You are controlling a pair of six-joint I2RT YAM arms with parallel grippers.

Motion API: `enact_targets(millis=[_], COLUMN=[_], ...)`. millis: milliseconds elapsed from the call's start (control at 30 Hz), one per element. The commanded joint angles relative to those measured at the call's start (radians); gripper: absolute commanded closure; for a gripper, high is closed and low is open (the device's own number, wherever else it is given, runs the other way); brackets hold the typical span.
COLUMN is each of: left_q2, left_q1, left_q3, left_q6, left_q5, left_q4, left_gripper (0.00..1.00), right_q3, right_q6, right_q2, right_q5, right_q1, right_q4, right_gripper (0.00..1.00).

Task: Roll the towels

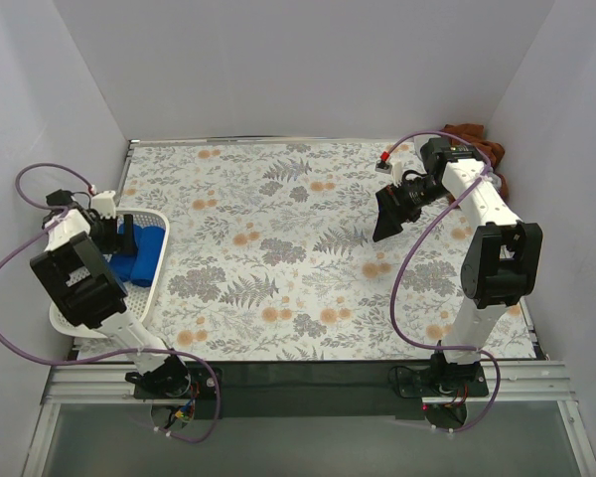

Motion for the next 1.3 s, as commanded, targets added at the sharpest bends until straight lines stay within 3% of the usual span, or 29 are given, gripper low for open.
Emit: enact_targets(millis=[0,267,300,333,533,633,733,833,933,1033,1267], left_q2=[-0.087,-0.145,-0.152,-0.161,-0.136,-0.097,-0.061,-0.021,-0.034,-0.03,-0.058], left_q1=[-0.006,-0.099,-0.118,-0.138,-0.402,-0.54,-0.742,-0.859,-0.9,-0.934,-0.933], left_q3=[0.077,0.234,0.273,0.297,0.467,0.526,0.528,0.509,0.425,0.358,0.275], left_q6=[0.022,0.042,0.046,0.048,0.0,-0.053,-0.075,-0.119,-0.159,-0.175,-0.173], left_q5=[0.011,-0.065,-0.069,-0.077,-0.175,-0.148,-0.176,-0.187,-0.076,-0.051,0.004], left_q4=[-0.03,-0.067,-0.073,-0.078,-0.136,-0.163,-0.165,-0.168,-0.119,-0.085,-0.042], left_gripper=[0.23,0.21,0.02,0.02,0.02,0.02,0.02,0.02,0.02,0.02,0.02], right_q3=[0.01,0.036,0.039,0.042,0.032,-0.007,-0.085,-0.172,-0.278,-0.374,-0.419], right_q6=[0.001,0.007,0.008,0.008,0.046,0.103,0.192,0.244,0.298,0.317,0.329], right_q2=[-0.03,-0.041,-0.042,-0.044,-0.073,-0.11,-0.156,-0.206,-0.269,-0.334,-0.39], right_q5=[-0.014,0.0,0.003,0.011,0.04,0.071,0.116,0.17,0.209,0.21,0.238], right_q1=[0.001,0.001,0.001,0.003,-0.008,-0.025,-0.04,-0.04,-0.04,-0.039,-0.04], right_q4=[-0.008,-0.006,-0.005,-0.003,0.049,0.118,0.217,0.3,0.379,0.436,0.465], right_gripper=[0.02,0.02,0.02,0.02,0.02,0.02,0.02,0.02,0.01,0.02,0.02])
